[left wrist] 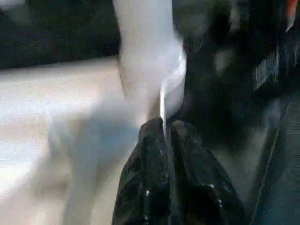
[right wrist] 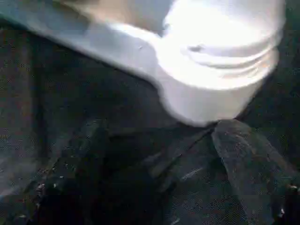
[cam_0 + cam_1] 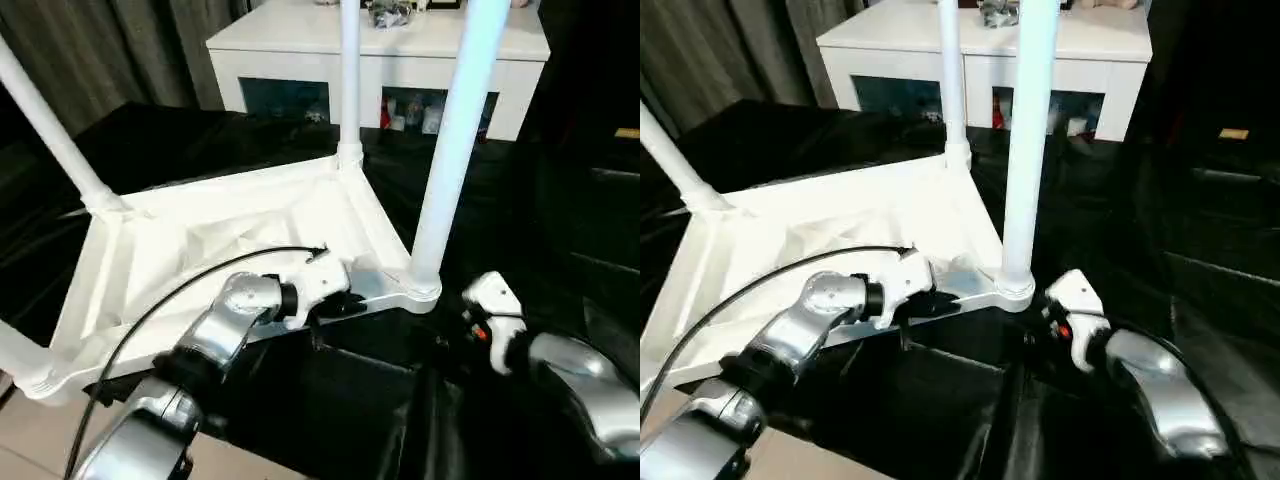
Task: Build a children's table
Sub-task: Rotate leg to tighten
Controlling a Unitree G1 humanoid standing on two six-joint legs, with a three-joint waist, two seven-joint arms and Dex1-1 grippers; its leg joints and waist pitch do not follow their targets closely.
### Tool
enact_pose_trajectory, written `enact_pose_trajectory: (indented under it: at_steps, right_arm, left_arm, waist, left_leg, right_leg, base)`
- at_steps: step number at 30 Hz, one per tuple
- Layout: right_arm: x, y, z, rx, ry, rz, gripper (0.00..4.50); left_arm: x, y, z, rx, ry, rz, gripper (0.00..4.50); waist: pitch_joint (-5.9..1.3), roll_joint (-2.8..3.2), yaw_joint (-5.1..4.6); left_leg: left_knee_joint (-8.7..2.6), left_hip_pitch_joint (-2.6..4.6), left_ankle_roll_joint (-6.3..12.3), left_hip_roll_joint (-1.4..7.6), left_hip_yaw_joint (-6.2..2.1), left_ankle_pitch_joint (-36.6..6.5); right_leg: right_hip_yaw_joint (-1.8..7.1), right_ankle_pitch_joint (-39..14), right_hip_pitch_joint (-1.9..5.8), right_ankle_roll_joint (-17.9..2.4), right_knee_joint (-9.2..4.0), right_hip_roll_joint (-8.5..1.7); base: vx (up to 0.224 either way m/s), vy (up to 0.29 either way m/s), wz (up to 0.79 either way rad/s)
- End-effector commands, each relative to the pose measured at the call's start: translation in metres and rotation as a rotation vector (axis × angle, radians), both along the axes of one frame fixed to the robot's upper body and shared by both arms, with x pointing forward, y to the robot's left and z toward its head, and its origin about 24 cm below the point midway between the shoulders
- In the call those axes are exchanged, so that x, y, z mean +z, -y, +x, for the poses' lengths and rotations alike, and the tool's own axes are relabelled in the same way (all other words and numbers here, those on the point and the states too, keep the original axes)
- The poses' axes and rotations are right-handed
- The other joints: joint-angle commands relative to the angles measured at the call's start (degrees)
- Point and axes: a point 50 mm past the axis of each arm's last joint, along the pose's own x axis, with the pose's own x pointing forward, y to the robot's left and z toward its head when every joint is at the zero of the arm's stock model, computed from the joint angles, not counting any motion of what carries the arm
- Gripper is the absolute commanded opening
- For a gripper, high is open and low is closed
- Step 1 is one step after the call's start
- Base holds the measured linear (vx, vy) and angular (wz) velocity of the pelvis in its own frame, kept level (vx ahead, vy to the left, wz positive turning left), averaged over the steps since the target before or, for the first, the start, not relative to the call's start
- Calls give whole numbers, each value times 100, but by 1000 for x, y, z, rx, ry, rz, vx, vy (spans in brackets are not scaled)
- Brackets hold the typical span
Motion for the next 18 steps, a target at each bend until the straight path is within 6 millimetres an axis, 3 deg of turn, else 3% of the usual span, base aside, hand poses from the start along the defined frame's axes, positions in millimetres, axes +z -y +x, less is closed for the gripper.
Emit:
enact_pose_trajectory:
  at_steps: [1, 3, 5, 6, 7, 9, 10, 11, 12, 14, 15, 17, 18]
  right_arm:
    - [7, -4, -3, 51, 9, 13, 386]
    - [14, -6, -7, 70, 11, 55, 386]
    - [18, -7, -9, 76, 12, 79, 386]
    - [31, -11, -14, 128, 3, 147, 386]
    - [35, -13, -16, 151, -3, 173, 386]
    - [45, -19, -22, 211, -21, 242, 386]
    - [48, -21, -24, 231, -26, 262, 386]
    - [48, -21, -24, 231, -26, 262, 386]
    - [55, -30, -24, 262, -26, 319, 386]
    - [57, -34, -21, 260, -16, 341, 386]
    - [57, -39, -18, 246, -4, 355, 386]
    - [57, -48, -13, 226, 5, 385, 386]
    - [56, -55, -11, 218, 6, 405, 386]
  left_arm:
    - [5, -12, -3, 11, -17, -16, 75]
    - [5, -28, -16, 38, -78, -25, 82]
    - [5, -37, -23, 53, -101, -27, 111]
    - [7, -54, -41, 93, -168, -38, 117]
    - [7, -60, -47, 105, -186, -35, 126]
    - [6, -72, -63, 138, -232, -20, 149]
    - [6, -76, -68, 149, -248, -14, 149]
    - [6, -76, -68, 149, -248, -14, 149]
    - [4, -90, -84, 228, -267, 21, 156]
    - [2, -98, -89, 279, -270, 48, 186]
    - [-1, -106, -92, 337, -278, 81, 186]
    - [-5, -118, -96, 413, -290, 128, 206]
    - [-7, -125, -100, 454, -303, 158, 206]
  waist:
    - [-367, -186, 1]
    - [-372, -230, -31]
    - [-369, -211, -39]
    - [-354, -207, -55]
    - [-286, -233, -60]
    - [-242, -193, -51]
    - [-244, -181, -24]
    - [-244, -181, -24]
    - [-202, -225, -22]
    - [-173, -212, -59]
    - [-163, -214, -62]
    - [-182, -215, -81]
    - [-176, -308, -97]
  left_leg:
    - [-293, -21, 931, 199, -44, -166]
    - [-271, -51, 1037, 185, -39, -43]
    - [-282, -45, 1044, 206, -53, -120]
    - [-289, 28, 910, 214, -26, -462]
    - [-346, -24, 871, 231, -36, -622]
    - [-388, 39, 687, 225, -19, -1071]
    - [-407, 78, 546, 247, -28, -1180]
    - [-407, 78, 546, 247, -28, -1180]
    - [-436, 124, 375, 236, -5, -1506]
    - [-482, 49, 277, 226, -32, -1553]
    - [-490, 84, 178, 201, -29, -1748]
    - [-488, 96, 76, 197, -42, -1747]
    - [-511, 61, 30, 181, -50, -1693]
  right_leg:
    - [148, 531, 309, -1552, -213, -249]
    - [146, 627, 292, -1520, -197, -246]
    - [147, 516, 297, -1534, -180, -272]
    - [160, 7, 263, -1549, -217, -249]
    - [163, -307, 246, -1475, -250, -233]
    - [178, -1022, 187, -1362, -339, -205]
    - [193, -1120, 176, -1333, -344, -209]
    - [193, -1120, 176, -1333, -344, -209]
    - [211, -1509, 125, -1242, -398, -183]
    - [211, -1669, 158, -1103, -401, -192]
    - [212, -2021, 122, -947, -438, -179]
    - [228, -1997, 109, -924, -428, -191]
    - [223, -2055, 134, -776, -448, -179]
  base:
    - [0, 0, 0]
    - [0, 0, 0]
    - [0, 0, 0]
    - [0, 0, 0]
    - [0, 0, 0]
    - [0, 0, 0]
    - [0, 0, 0]
    - [0, 0, 0]
    - [0, 0, 0]
    - [0, 0, 0]
    - [0, 0, 0]
    - [0, 0, 0]
    - [0, 0, 0]
